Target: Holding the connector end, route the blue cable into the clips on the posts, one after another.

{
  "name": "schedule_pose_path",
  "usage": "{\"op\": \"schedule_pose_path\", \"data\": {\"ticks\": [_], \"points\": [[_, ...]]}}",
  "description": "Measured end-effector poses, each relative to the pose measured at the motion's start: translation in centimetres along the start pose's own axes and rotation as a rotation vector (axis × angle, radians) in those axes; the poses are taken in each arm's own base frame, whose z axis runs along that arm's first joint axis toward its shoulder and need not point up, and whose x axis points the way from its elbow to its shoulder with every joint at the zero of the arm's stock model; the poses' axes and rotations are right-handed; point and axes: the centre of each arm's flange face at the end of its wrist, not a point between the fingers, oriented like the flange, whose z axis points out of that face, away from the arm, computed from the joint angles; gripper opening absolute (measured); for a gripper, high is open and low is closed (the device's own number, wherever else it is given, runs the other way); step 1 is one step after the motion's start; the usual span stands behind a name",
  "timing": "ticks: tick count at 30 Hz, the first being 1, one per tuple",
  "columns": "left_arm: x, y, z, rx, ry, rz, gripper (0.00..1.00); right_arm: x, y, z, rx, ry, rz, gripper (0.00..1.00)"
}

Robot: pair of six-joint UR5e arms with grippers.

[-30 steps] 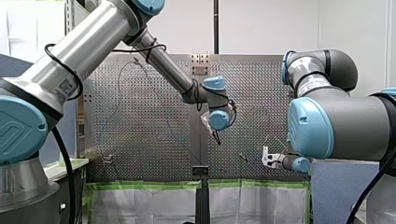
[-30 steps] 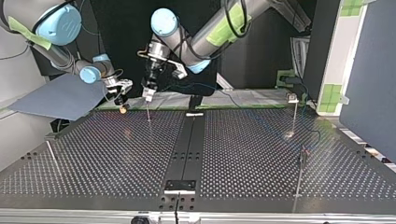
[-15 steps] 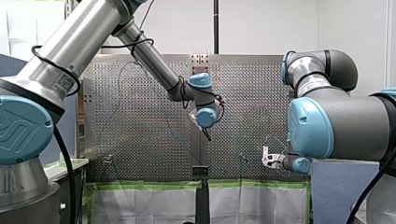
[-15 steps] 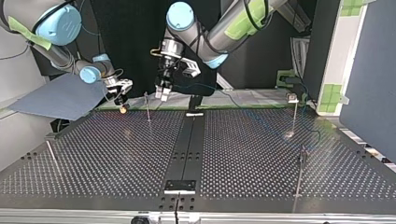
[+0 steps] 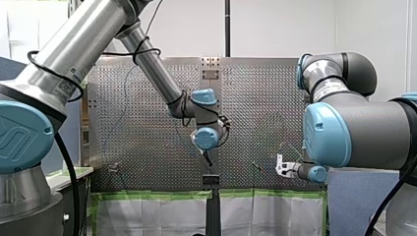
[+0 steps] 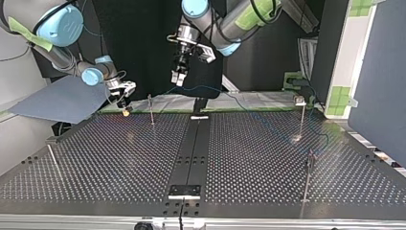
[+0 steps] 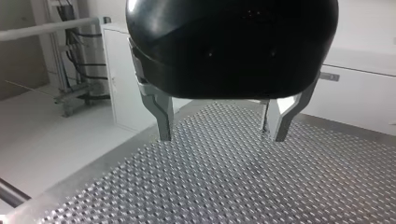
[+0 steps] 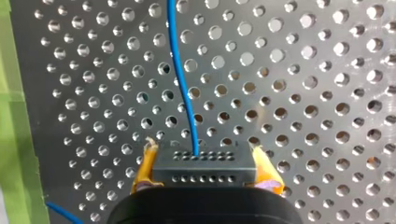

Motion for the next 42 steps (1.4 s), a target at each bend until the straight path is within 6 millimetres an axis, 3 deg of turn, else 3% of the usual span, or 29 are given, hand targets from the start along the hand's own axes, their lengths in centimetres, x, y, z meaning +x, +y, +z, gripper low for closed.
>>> {"op": "schedule_pose_path", "data": {"ticks": [22,28,33,42], "points": [[1.9,6.6,-5.8,0.028,0.11,-0.026,1.0,-0.3,1.2,-1.5,-0.033,-0.032,-0.026,0.0],[1.8,10.0,-7.0,0.005,0.167,0.052,1.0,2.0,1.5,-2.0,-0.036,-0.011,-0.039,0.0],[1.8,12.8,-9.1,-0.065,0.22,0.117,1.0,4.8,1.9,-2.5,-0.045,0.014,-0.055,0.0],[1.8,15.6,-13.8,-0.136,0.301,0.167,1.0,8.5,2.2,-3.9,-0.061,0.048,-0.074,0.0]]}}
